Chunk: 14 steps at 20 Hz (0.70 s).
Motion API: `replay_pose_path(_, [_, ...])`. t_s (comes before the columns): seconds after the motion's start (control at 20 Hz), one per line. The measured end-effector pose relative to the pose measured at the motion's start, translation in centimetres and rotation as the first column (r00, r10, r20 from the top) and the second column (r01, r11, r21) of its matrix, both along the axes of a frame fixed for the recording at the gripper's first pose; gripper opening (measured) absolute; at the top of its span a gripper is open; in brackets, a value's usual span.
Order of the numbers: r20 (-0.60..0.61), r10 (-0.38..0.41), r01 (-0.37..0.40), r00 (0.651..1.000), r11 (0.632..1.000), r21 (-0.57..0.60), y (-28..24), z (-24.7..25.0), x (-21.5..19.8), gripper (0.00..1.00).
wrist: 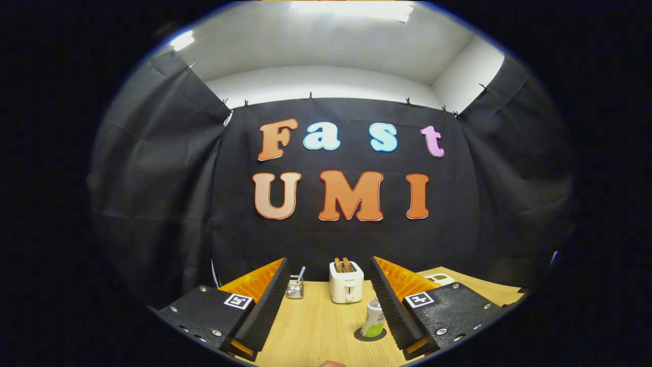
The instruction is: Take the bottle from table, then pour the juice into the cup, finally place the bottle on the coaster
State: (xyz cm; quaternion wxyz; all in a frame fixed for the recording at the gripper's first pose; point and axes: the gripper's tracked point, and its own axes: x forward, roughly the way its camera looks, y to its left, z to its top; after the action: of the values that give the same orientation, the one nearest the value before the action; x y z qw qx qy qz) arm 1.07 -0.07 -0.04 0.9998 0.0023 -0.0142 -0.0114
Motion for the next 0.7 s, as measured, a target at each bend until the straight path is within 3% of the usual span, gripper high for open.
replay_pose_path(0.7, [0.025, 0.036, -0.037, 0.999, 0.999, 0.022, 0.0, 1.6, -0.6, 0.93])
